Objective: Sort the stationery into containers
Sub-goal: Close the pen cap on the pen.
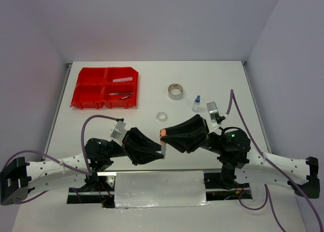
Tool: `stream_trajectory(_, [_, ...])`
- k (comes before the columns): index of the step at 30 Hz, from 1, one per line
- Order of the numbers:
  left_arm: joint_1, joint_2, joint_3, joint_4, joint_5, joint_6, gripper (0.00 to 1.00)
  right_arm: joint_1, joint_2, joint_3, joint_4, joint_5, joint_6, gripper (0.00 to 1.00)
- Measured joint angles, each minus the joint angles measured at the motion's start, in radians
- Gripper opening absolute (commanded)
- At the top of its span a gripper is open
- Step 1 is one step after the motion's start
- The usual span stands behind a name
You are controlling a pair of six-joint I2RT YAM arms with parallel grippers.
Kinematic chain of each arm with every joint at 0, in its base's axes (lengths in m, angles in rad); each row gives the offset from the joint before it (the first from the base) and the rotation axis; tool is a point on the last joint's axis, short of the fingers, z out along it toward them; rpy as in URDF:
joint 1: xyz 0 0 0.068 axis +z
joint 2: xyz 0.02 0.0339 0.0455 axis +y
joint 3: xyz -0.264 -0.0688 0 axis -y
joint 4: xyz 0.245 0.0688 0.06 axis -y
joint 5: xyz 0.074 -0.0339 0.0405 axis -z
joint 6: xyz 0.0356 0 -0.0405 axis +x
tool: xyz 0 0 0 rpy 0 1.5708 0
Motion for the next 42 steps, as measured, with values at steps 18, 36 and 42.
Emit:
stream_trajectory(18, [0.0,-0.034,0.026,-0.103,-0.027,0.084,0.0,0.006,0.0,-0.057,0.088,0.063,0.031,0.24])
stream_trajectory(36, [-0.003,-0.065,0.085,-0.238,-0.045,0.175,0.0,0.008,-0.012,-0.063,0.121,0.067,-0.002,0.39])
stream_trajectory(42, [-0.003,-0.044,0.107,-0.213,-0.052,0.164,0.0,0.014,-0.012,-0.066,0.127,0.04,-0.041,0.47])
